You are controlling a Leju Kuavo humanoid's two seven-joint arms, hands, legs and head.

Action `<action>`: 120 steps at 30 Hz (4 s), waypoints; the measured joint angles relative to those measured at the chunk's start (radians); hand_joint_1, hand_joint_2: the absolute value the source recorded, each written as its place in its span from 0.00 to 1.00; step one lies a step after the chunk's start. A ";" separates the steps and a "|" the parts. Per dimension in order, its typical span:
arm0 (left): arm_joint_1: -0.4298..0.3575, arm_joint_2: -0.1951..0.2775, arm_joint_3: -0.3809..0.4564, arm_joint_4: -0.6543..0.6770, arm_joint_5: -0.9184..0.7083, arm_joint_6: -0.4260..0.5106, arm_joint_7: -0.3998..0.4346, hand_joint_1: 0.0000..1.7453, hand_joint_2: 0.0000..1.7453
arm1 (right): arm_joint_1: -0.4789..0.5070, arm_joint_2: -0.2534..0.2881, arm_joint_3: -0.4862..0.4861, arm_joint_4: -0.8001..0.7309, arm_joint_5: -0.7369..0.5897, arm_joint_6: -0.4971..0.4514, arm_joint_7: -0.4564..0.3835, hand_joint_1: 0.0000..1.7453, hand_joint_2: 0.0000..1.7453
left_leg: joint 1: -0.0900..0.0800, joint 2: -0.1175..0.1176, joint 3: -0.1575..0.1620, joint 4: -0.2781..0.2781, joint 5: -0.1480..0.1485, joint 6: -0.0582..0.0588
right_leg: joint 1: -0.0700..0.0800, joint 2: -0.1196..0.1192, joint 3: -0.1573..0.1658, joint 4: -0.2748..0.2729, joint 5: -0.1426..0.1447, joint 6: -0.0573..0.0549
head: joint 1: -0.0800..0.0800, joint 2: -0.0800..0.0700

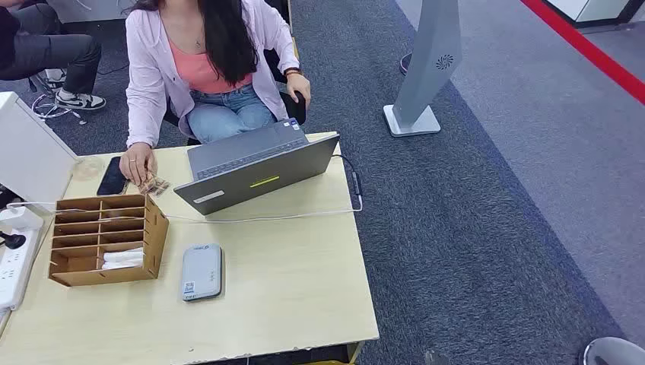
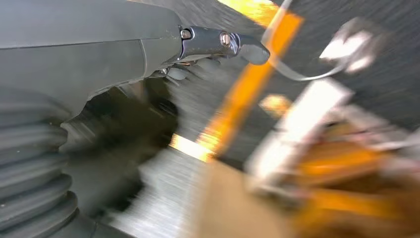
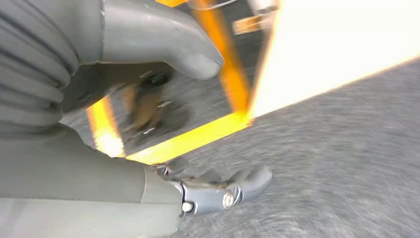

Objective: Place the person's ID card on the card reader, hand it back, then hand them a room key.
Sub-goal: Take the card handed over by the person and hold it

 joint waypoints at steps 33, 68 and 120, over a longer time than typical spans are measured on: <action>-0.009 0.232 0.600 0.018 -0.045 -0.425 -0.128 0.00 1.00 | -0.011 -0.024 0.103 0.070 0.295 -0.191 0.466 0.00 0.00 | 0.001 0.002 -0.002 -0.001 0.001 -0.001 | 0.001 0.001 -0.003 0.000 0.001 -0.001 | 0.001 0.000; 0.274 -0.136 0.801 -1.250 -0.142 -0.321 -0.117 0.00 1.00 | 0.000 0.013 0.120 0.072 0.341 -0.196 0.507 0.00 0.00 | 0.002 0.003 -0.005 0.000 0.004 0.000 | 0.002 0.002 -0.005 0.000 0.004 -0.001 | 0.001 0.000; -0.377 0.181 -0.142 -1.253 -1.695 0.552 0.332 0.00 1.00 | -0.035 0.022 0.227 0.072 0.586 -0.083 0.553 0.00 0.00 | 0.001 0.004 -0.020 0.001 0.019 -0.001 | 0.002 0.003 -0.021 0.000 0.019 -0.001 | 0.001 0.000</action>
